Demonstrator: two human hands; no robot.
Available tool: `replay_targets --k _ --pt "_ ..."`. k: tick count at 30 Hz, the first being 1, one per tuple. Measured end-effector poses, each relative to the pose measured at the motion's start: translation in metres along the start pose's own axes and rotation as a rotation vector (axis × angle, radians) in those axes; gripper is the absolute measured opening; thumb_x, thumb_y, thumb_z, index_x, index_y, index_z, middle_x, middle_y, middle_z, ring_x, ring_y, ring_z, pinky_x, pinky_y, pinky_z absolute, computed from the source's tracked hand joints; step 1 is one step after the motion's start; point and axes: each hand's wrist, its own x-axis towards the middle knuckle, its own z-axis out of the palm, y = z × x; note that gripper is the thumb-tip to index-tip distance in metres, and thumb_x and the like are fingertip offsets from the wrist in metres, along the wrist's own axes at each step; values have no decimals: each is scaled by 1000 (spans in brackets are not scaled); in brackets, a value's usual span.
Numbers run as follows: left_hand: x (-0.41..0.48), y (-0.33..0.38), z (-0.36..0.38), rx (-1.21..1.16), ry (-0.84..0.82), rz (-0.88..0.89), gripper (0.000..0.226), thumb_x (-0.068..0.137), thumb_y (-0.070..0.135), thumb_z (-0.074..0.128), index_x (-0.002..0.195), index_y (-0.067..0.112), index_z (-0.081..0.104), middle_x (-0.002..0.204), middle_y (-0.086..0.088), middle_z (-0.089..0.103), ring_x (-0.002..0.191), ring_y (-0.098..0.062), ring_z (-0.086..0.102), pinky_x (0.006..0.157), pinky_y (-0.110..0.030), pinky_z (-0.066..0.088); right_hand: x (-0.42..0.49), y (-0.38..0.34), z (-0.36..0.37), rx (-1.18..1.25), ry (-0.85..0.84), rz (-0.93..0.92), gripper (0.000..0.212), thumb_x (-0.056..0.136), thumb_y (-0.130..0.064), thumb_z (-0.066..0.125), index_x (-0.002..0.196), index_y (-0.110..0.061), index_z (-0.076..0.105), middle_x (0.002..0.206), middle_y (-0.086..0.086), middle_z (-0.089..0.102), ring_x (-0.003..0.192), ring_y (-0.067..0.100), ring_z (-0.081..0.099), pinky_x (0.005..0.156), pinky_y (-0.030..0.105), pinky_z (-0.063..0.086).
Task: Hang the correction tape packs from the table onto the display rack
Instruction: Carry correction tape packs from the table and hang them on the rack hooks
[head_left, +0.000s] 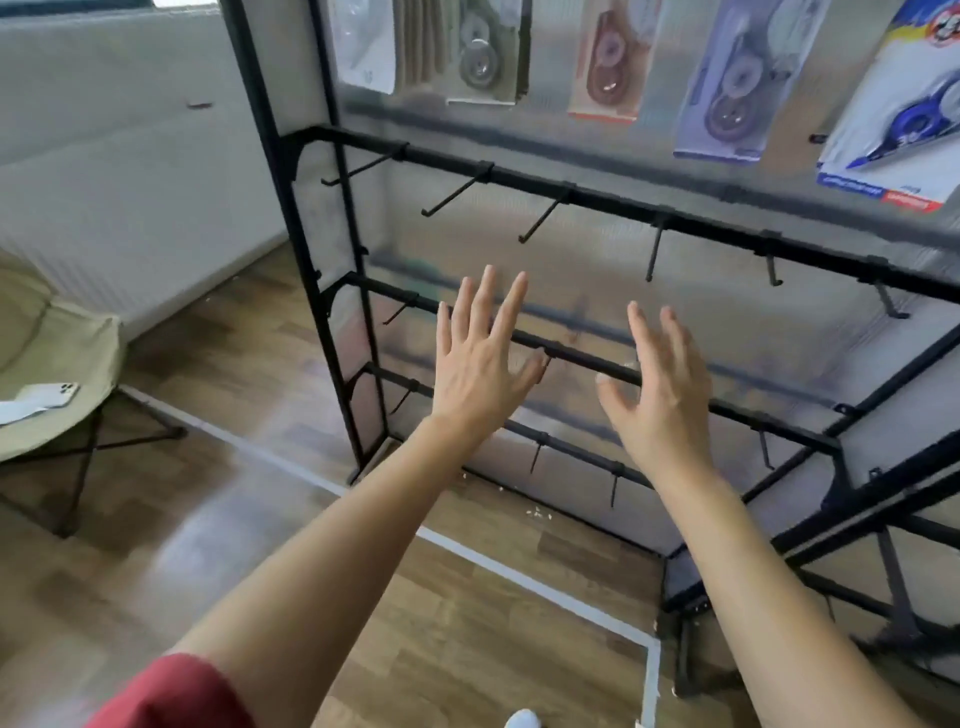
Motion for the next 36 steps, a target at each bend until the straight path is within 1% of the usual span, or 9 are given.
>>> replay_targets --k 4,8,14,20,24,30,36 --pt "-74 -69 -36 37 -9 -144 74 92 44 50 153 27 12 160 -7 6 147 -28 -1 117 -44 -5 -40 -69 42 12 -141 -49 68 90 -27 61 149 -18 27 154 21 21 142 38 19 113 53 20" --pt "-155 -139 -72 97 -52 -303 74 92 46 50 153 28 11 161 -6 4 147 -26 -4 117 -42 -7 -82 -142 87 46 -295 -138 69 91 -29 59 150 -22 24 155 18 19 143 37 15 115 53 17" --pt "-261 -227 -120 186 -61 -558 72 93 47 49 152 27 13 161 -6 5 148 -26 -2 117 -42 -5 -130 -250 157 72 -571 -266 72 93 -37 54 151 -30 12 159 9 8 146 28 4 115 48 4" --pt "-340 -303 -167 258 -30 -824 70 94 48 47 152 28 13 161 -4 3 148 -23 -1 117 -41 -3 -162 -355 228 102 -793 -447 77 90 -40 56 151 -33 10 159 9 7 146 30 5 114 51 4" --pt "-379 -352 -203 311 33 -972 70 93 46 48 152 26 16 160 -5 6 148 -24 2 117 -41 -1 -178 -426 274 143 -876 -608 77 90 -42 56 151 -33 10 159 11 9 146 31 6 114 52 5" --pt "-435 -416 -261 357 124 -1208 68 94 46 46 152 26 17 161 -4 7 148 -24 0 117 -40 -4 -204 -539 319 177 -971 -848 74 92 -44 51 151 -33 8 159 9 7 146 29 3 115 51 3" --pt "-495 -487 -329 407 200 -1383 68 93 45 48 151 27 20 160 -4 8 147 -25 1 117 -43 -2 -236 -664 359 209 -1008 -1006 72 93 -43 50 151 -32 10 159 10 6 146 29 3 115 50 4"
